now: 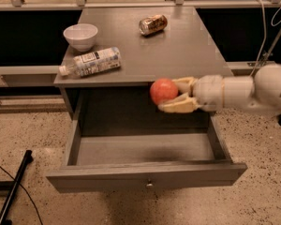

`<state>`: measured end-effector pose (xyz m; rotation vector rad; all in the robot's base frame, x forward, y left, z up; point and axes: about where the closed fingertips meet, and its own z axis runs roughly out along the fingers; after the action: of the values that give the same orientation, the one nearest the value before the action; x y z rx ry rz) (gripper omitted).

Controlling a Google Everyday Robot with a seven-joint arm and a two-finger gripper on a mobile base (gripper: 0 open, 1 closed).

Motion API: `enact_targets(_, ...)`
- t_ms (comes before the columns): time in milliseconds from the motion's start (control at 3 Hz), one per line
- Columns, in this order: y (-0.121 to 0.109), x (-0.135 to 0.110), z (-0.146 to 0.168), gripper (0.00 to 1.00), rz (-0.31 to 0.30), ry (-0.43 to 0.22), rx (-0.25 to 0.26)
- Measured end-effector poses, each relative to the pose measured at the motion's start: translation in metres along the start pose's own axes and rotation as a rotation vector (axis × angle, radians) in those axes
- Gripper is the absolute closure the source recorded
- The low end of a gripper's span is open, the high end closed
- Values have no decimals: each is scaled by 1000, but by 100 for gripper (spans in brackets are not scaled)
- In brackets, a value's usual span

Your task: Pick apple from top drawer and place on counter

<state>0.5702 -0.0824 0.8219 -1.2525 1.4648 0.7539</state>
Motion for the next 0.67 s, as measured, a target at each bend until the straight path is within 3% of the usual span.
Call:
enact_targets(333, -31, -24, -13, 100, -37, 161, -27)
enact_targets(667, -70, -33, -16, 100, -40, 289, -46)
